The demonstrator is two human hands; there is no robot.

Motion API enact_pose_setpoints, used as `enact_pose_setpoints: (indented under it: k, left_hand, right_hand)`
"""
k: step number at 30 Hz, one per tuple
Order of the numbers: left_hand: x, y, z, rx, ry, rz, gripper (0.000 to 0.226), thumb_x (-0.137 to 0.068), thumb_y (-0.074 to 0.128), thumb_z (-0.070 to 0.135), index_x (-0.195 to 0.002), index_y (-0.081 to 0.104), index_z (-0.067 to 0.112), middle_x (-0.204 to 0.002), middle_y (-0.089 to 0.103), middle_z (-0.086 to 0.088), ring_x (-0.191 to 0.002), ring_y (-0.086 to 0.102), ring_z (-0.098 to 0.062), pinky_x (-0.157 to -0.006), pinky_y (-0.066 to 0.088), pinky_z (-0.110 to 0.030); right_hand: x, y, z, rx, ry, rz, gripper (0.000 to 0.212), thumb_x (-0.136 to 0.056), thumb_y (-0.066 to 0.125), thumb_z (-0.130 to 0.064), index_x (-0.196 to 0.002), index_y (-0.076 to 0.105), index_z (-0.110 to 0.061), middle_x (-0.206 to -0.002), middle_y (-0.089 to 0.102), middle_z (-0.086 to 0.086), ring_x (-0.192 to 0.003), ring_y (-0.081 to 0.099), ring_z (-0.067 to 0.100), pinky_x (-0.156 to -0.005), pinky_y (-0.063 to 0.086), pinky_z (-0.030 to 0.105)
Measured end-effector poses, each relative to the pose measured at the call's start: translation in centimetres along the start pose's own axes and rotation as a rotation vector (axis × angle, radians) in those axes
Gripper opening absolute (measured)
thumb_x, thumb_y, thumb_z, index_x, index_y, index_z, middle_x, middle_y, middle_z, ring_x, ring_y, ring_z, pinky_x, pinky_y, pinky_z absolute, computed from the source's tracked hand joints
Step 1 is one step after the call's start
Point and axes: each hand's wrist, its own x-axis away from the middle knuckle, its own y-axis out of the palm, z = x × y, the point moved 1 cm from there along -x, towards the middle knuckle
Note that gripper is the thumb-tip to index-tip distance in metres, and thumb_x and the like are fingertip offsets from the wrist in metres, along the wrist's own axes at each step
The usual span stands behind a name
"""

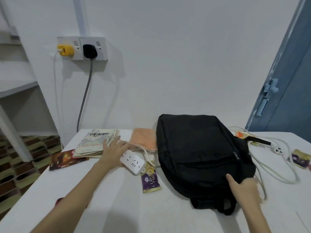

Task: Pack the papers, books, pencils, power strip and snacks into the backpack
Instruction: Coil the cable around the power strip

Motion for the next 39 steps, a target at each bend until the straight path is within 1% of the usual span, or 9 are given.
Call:
enact_pose_setpoints:
  k: [9, 16, 21, 24, 27, 30, 35, 37, 39]
  left_hand:
    - [4.9, -1.0, -1.1, 0.06, 0.156, -0.225, 0.053, -0.074, 0.067, 0.026, -0.12, 0.042, 0.035, -0.126, 0.045, 0.017, -0.138, 0.018, -0.011, -0.108, 0.02, -0.049]
    - [5.2, -1.8, 0.5, -0.032, 0.131, -0.341, 0.068, -0.064, 0.079, 0.032, -0.119, 0.037, 0.026, -0.126, 0.044, 0.011, -0.135, 0.019, -0.014, -0.109, -0.006, -0.061]
    - [5.2, -3.6, 0.4, 0.118, 0.071, -0.458, 0.067, -0.056, 0.08, 0.055, -0.102, 0.036, 0.034, -0.106, 0.041, 0.012, -0.121, 0.028, -0.014, -0.11, 0.004, -0.049]
    - [4.7, -4.3, 0.1, 0.126, 0.067, -0.51, 0.072, -0.056, 0.081, 0.053, -0.113, 0.039, 0.04, -0.126, 0.035, 0.009, -0.128, 0.024, -0.017, -0.101, 0.02, -0.039]
    - [4.4, -3.0, 0.4, -0.097, 0.083, -0.564, 0.094, -0.06, 0.083, 0.039, -0.138, 0.03, 0.037, -0.156, -0.005, -0.002, -0.143, -0.004, -0.03, -0.11, 0.011, -0.055]
    - [4.6, -1.4, 0.1, -0.023, 0.048, -0.464, 0.076, -0.066, 0.077, 0.032, -0.13, 0.035, 0.035, -0.152, 0.012, 0.0, -0.14, 0.004, -0.034, -0.107, 0.015, -0.058]
    - [5.7, -3.3, -2.5, 0.466, -0.012, -0.132, 0.053, -0.057, 0.07, 0.05, -0.104, 0.045, 0.048, -0.097, 0.052, 0.01, -0.095, 0.051, -0.02, -0.079, 0.045, -0.035]
    - [6.4, -4.7, -3.5, 0.591, -0.02, 0.07, 0.053, -0.053, 0.071, 0.06, -0.1, 0.049, 0.049, -0.095, 0.059, 0.012, -0.092, 0.056, -0.018, -0.08, 0.047, -0.037]
    - [7.2, -6.8, -3.7, 0.665, -0.014, 0.257, 0.06, -0.053, 0.071, 0.059, -0.107, 0.053, 0.042, -0.1, 0.061, 0.013, -0.095, 0.055, -0.016, -0.081, 0.048, -0.037]
  right_hand:
    - [-0.8, -1.2, -1.5, -0.291, -0.033, 0.146, 0.049, -0.085, 0.057, -0.002, -0.128, 0.035, 0.009, -0.126, 0.05, 0.031, -0.115, 0.05, 0.043, -0.097, 0.038, 0.044]
    - [-0.3, -0.4, -0.4, -0.155, -0.06, 0.102, 0.053, -0.084, 0.057, 0.002, -0.131, 0.035, 0.012, -0.127, 0.048, 0.034, -0.114, 0.049, 0.046, -0.094, 0.039, 0.045]
    - [0.2, 0.2, 0.7, 0.029, -0.08, 0.151, 0.063, -0.082, 0.065, -0.006, -0.131, 0.033, 0.017, -0.134, 0.035, 0.039, -0.122, 0.036, 0.049, -0.099, 0.033, 0.05]
    - [0.3, 0.2, 0.6, 0.099, -0.1, 0.171, 0.071, -0.079, 0.071, -0.011, -0.132, 0.031, 0.016, -0.136, 0.03, 0.038, -0.126, 0.03, 0.05, -0.101, 0.03, 0.051]
    - [0.7, 0.1, 0.7, 0.098, -0.167, 0.235, 0.072, -0.078, 0.071, -0.01, -0.133, 0.031, 0.016, -0.133, 0.034, 0.04, -0.126, 0.03, 0.049, -0.103, 0.026, 0.052]
    - [2.9, 0.4, -0.5, 0.015, -0.338, 0.316, 0.069, -0.081, 0.066, -0.006, -0.138, 0.031, 0.009, -0.143, 0.028, 0.032, -0.133, 0.024, 0.044, -0.109, 0.019, 0.05]
    - [8.9, 3.4, -3.3, -0.196, -0.786, 0.274, 0.05, -0.079, 0.059, -0.022, -0.127, 0.051, -0.008, -0.141, 0.037, 0.015, -0.132, 0.029, 0.031, -0.106, 0.027, 0.039]
    - [10.1, 5.2, -3.9, 0.13, -0.879, 0.153, 0.078, -0.069, 0.065, -0.047, -0.138, 0.04, -0.018, -0.148, 0.028, 0.015, -0.136, 0.02, 0.034, -0.104, 0.03, 0.055]
    - [9.9, 6.3, -4.1, 0.677, -0.768, -0.095, 0.12, -0.061, 0.066, -0.069, -0.148, -0.006, -0.028, -0.157, -0.008, 0.016, -0.142, -0.004, 0.04, -0.107, 0.015, 0.065]
